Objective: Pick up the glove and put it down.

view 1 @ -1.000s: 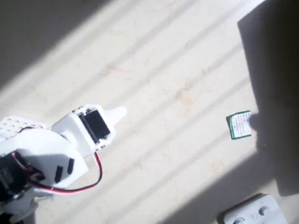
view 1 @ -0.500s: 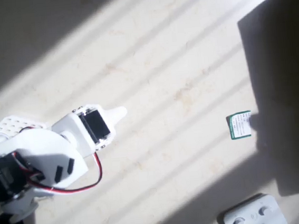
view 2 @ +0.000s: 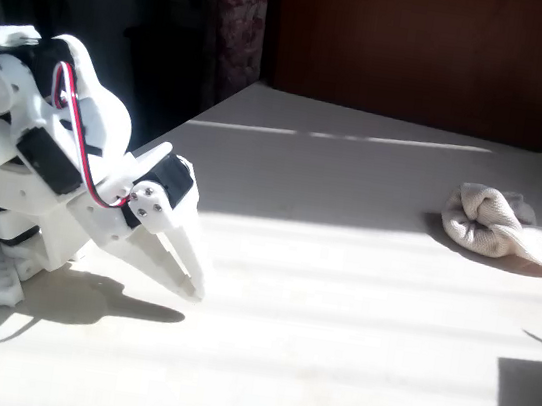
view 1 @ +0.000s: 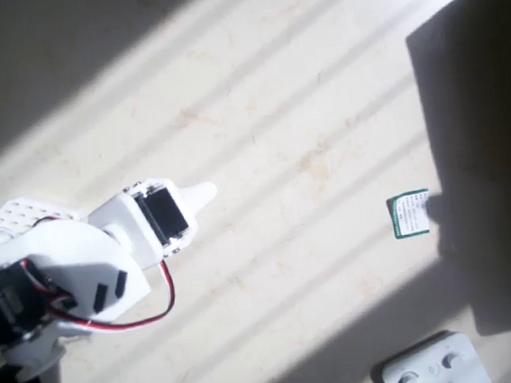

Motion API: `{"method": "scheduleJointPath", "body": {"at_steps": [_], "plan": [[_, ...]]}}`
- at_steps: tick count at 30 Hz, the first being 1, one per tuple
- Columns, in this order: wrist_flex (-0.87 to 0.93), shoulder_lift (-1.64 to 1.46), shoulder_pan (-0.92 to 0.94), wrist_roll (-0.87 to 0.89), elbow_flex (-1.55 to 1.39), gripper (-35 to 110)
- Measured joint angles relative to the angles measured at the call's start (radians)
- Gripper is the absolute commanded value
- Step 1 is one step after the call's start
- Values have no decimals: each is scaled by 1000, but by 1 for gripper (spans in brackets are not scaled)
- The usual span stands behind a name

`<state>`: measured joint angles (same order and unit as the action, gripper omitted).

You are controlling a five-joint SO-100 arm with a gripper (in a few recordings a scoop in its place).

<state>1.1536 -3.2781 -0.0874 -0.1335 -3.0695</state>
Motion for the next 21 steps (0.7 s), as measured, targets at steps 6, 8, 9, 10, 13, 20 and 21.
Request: {"method": "scheduleJointPath", "body": {"at_steps": [6,8,9,10,13,20,21], "plan": [[0,0,0,0,0,0],[0,0,0,0,0,0],[0,0,0,0,0,0],[0,0,0,0,0,0],[0,0,0,0,0,0],[0,0,0,0,29,0],[0,0,0,2,43,0]]}}
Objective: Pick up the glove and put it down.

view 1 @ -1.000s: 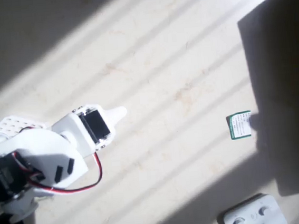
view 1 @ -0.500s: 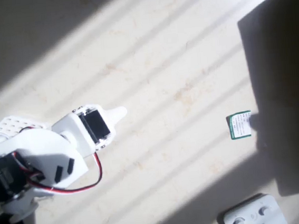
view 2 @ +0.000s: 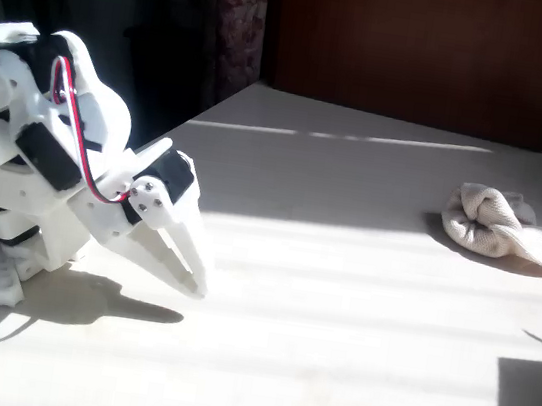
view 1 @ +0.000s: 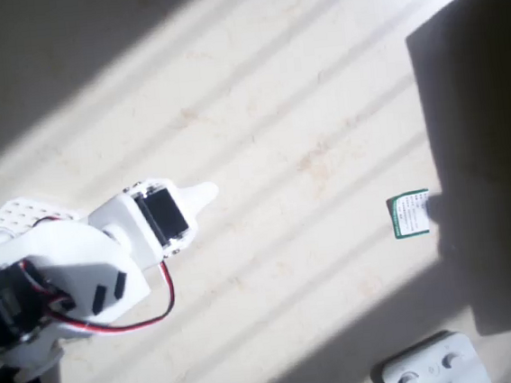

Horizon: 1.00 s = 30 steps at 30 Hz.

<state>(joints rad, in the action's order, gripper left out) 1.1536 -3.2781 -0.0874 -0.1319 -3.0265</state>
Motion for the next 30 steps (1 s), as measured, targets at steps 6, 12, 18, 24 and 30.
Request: {"method": "scheduleJointPath", "body": {"at_steps": [6,12,18,24,30], "plan": [[0,2,0,2,109,0],[2,247,0,2,348,0],[2,653,0,2,756,0],[0,994,-74,2,1129,0],[-2,1336,-178,2,1385,0]]}}
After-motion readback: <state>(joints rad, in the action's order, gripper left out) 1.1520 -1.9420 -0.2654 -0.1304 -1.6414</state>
